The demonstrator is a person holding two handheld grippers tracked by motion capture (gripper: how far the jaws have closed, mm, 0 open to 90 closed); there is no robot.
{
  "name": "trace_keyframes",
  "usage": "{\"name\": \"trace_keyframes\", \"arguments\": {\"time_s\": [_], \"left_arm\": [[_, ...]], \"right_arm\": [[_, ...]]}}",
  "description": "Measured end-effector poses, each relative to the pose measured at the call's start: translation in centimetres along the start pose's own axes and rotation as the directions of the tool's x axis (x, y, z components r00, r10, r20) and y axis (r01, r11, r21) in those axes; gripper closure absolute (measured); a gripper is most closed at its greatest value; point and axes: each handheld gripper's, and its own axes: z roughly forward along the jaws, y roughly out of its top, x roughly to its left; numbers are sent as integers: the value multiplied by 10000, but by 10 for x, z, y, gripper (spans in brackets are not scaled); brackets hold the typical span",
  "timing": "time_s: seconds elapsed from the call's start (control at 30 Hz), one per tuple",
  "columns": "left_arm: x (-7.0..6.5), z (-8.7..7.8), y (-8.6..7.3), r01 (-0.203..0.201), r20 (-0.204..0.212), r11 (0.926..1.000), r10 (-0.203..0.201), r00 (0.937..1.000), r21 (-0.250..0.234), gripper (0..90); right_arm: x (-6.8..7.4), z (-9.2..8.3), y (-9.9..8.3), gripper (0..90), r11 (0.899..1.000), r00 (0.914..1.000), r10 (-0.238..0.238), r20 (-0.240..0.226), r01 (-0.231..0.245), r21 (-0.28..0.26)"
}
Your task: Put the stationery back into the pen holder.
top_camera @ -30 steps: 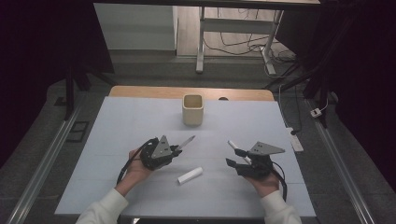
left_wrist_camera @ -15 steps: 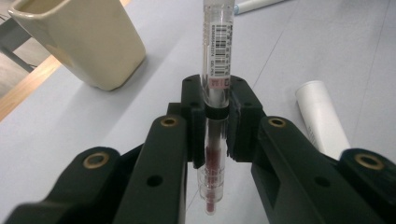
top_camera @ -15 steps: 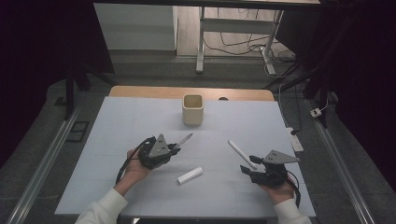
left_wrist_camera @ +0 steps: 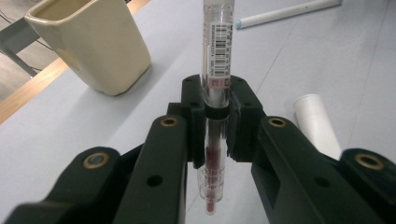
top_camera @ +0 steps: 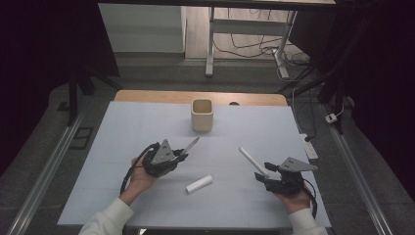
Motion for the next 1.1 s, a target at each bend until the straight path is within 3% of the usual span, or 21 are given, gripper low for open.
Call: {"name": "trace_keyframes", "arguments": {"time_s": [0.43,0.8,1.1], "left_arm": [[18,0,26,583,-467,9962,-614,9970,-646,783],[33,0,34,1125,-446,9870,-1183,9920,-1151,783],[43,1,43,1189,-541,9856,-1261,9905,-1200,782]], "right_arm": [[-2,-1,-1,407,9987,9987,-500,2,500,38],[-4,-1,-1,405,9988,9988,-488,28,487,86],[-4,0,-1,402,9991,9991,-416,36,416,106]]}}
